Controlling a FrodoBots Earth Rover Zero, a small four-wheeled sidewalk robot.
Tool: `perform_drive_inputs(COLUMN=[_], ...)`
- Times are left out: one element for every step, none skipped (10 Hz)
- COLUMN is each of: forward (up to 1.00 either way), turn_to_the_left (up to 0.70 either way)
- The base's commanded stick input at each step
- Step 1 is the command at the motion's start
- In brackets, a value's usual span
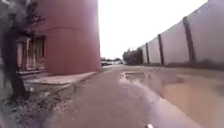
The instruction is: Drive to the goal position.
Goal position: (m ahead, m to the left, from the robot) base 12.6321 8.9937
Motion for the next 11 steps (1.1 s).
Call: perform_drive_inputs(forward=[0.30,0.30,0.30,0.30,0.30,0.30,0.30,0.30,0.30,0.30,0.30], turn_to_the_left=[0.00,0.00,0.00,0.00,0.00,0.00,0.00,0.00,0.00,0.00,0.00])
